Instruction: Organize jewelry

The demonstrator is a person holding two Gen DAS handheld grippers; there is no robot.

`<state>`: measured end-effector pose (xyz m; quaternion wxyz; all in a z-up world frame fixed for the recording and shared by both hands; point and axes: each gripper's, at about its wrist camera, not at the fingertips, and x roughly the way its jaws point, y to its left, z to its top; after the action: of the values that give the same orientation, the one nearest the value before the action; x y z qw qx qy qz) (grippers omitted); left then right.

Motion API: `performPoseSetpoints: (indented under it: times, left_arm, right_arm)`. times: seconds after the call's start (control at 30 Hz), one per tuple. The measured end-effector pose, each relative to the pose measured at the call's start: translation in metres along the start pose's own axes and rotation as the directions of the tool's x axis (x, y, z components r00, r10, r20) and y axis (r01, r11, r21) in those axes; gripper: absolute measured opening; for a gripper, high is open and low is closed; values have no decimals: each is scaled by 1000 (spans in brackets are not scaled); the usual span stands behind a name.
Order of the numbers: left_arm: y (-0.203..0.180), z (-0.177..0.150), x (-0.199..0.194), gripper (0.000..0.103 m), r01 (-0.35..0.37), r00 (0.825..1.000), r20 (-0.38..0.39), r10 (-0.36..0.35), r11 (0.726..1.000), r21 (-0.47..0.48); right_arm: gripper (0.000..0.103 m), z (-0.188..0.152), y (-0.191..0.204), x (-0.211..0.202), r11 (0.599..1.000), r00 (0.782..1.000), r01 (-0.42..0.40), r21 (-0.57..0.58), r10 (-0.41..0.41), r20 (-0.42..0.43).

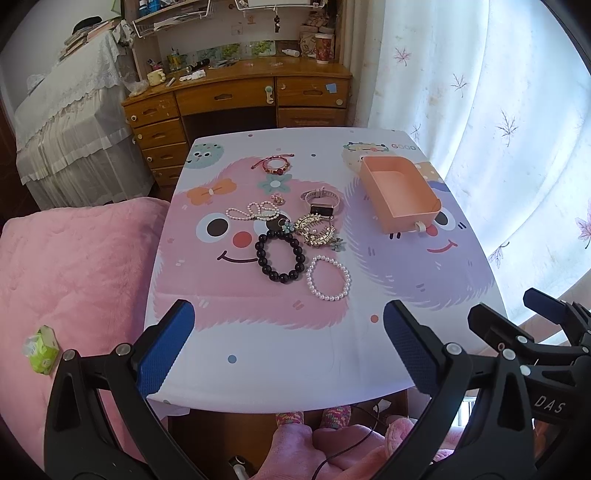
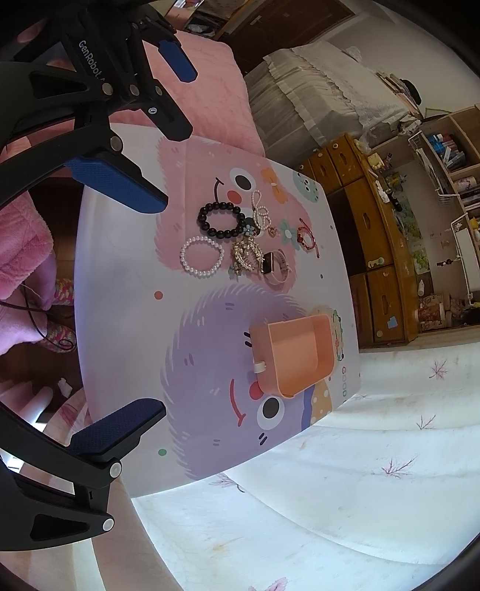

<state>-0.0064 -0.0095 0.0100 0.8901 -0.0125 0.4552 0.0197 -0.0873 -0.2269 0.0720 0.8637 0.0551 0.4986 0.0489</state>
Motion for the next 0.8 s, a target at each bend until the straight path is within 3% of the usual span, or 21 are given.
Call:
performPoseSetpoints:
  times: [0.8]
  left_arm:
    - [-6, 4, 2, 102, 3, 1000, -4, -3, 1000, 2]
  right_arm:
    - [102, 11, 0, -1, 999, 999, 18, -29, -17, 29]
